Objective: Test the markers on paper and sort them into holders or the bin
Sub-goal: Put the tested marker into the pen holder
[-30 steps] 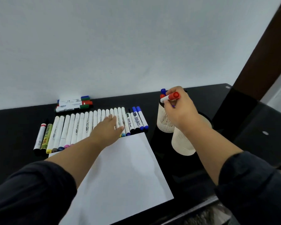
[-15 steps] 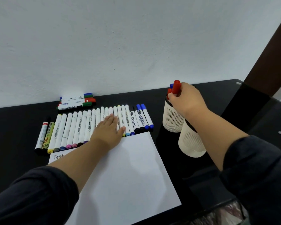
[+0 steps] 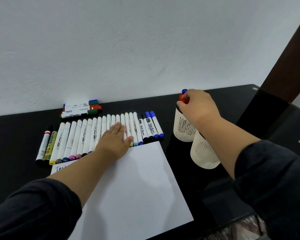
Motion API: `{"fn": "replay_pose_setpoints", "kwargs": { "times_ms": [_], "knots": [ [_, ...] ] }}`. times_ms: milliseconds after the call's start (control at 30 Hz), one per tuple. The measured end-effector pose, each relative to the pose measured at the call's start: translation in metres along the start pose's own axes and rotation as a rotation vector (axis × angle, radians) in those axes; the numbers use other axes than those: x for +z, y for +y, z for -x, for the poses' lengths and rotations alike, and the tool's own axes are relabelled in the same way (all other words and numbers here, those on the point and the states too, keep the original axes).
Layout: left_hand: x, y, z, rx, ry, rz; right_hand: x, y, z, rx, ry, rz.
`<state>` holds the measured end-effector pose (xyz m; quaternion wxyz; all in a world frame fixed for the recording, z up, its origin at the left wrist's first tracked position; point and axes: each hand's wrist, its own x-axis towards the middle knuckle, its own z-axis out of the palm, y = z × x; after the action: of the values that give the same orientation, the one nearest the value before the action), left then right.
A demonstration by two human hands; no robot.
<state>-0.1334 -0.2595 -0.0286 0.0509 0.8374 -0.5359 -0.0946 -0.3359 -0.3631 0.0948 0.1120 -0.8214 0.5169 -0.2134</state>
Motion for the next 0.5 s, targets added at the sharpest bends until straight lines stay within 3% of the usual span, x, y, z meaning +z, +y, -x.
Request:
{"fn": "replay_pose_setpoints", "kwargs": {
  "times_ms": [200, 500],
  "knots": [
    [-0.007, -0.001, -0.001, -0.004, -0.021, 0.033, 0.001, 0.001, -0.004, -0.066, -0.066, 0.196],
    [-0.037, -0.023, -0.003, 0.0, -0.045, 0.008, -0.009, -0.01, -0.012, -0.328, -0.067, 0.426]
  ]
}}
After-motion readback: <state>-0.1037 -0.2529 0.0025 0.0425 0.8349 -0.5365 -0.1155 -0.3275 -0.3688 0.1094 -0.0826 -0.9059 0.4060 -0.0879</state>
